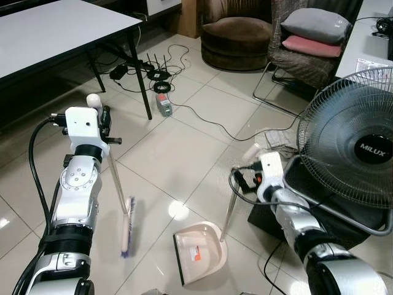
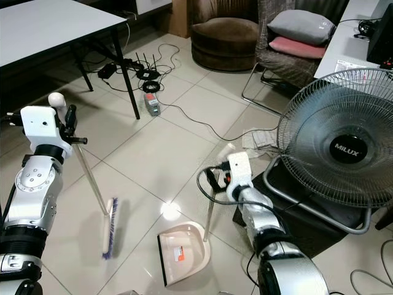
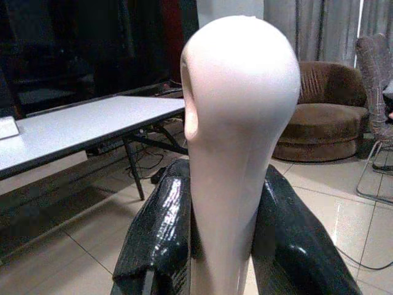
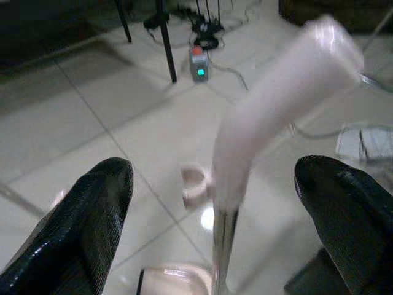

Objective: Sweep floor

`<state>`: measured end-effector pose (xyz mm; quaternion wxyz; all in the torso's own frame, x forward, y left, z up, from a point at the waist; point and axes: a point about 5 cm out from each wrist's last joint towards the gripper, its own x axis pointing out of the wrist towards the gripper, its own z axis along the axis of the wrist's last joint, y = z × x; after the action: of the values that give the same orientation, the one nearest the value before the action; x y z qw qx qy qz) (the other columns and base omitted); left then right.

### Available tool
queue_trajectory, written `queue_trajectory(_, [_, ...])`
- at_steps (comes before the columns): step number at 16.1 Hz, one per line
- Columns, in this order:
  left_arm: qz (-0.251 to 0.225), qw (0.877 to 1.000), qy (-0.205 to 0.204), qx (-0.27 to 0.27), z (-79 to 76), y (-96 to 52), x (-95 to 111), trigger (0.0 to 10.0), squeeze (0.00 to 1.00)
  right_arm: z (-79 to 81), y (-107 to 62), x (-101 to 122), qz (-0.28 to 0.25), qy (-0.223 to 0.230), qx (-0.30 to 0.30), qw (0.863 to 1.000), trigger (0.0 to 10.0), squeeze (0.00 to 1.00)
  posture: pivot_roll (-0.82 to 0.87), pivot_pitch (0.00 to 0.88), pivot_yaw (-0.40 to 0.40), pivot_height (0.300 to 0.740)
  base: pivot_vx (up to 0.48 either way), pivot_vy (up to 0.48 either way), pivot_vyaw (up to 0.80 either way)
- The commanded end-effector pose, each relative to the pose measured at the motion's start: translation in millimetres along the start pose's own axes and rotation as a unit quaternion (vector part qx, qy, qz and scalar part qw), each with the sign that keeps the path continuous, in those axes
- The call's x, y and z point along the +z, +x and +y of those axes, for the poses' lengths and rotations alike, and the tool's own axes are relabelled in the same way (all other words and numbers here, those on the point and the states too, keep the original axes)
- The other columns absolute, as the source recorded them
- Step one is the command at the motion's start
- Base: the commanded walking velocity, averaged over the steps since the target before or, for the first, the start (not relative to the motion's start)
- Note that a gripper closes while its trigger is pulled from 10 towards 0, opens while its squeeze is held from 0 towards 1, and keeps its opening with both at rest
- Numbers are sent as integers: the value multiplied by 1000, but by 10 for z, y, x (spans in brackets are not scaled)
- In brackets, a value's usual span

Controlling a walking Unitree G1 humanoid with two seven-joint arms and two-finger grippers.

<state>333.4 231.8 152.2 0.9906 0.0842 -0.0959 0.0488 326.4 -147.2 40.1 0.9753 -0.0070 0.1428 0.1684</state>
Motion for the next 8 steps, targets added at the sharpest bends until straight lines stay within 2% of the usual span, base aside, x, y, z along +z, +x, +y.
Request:
queue_trajectory(1, [-24,1000,4,-9,-35,61,109,10000,0,18,19,33,-9,-9,0,1000,10000,0,-89,0,44,740,0,0,0])
queue_trajectory(8, [-24,1000,6,-15,-39,79,121,10000,0,31,25,30,-7,-17,1,1000,10000,0,-76,0,48,740,0,0,0])
